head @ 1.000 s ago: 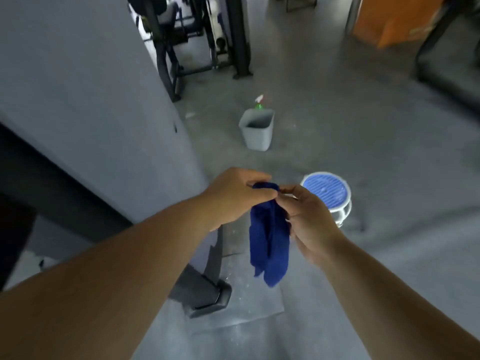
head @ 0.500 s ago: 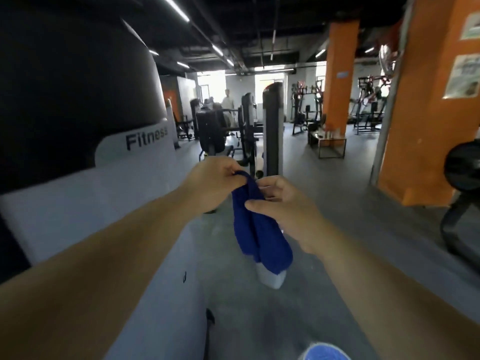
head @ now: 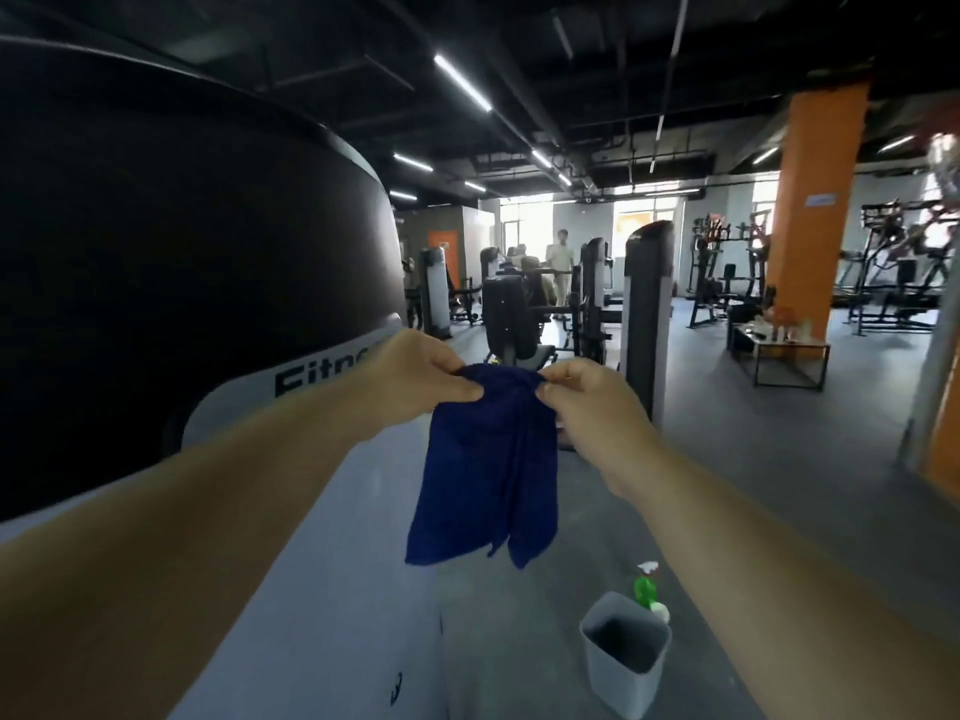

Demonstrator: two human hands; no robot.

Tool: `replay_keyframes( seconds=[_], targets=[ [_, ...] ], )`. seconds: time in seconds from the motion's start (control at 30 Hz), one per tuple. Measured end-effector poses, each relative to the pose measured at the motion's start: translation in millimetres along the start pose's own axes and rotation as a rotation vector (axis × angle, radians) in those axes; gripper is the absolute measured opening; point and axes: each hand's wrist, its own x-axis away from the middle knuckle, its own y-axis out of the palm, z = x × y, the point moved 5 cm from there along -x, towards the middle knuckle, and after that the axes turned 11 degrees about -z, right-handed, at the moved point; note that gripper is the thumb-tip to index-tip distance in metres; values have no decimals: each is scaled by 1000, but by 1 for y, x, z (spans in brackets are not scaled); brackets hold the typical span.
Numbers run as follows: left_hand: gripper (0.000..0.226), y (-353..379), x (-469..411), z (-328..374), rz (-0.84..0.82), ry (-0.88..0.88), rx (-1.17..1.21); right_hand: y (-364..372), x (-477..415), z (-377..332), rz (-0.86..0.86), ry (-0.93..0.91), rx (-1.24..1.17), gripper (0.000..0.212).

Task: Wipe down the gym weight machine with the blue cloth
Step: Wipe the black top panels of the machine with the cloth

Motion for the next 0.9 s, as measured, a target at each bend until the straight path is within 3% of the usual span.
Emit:
replay_keyframes(
  seconds=[0.33, 0.53, 0.7, 0.9],
  targets=[
    [13, -21, -122, -11, -4, 43, 292, -21, -123, 16, 78, -53, -248, 12],
    [23, -7, -188, -22, -56, 96, 376, -24, -203, 35, 8, -124, -381, 10],
    [44, -10, -259, -46, 82, 7, 457, -25, -292, 61, -115, -217, -502, 9],
    [28, -43, -362, -65, 321, 107, 452, -17, -442, 77, -393, -403, -480, 8]
  ],
)
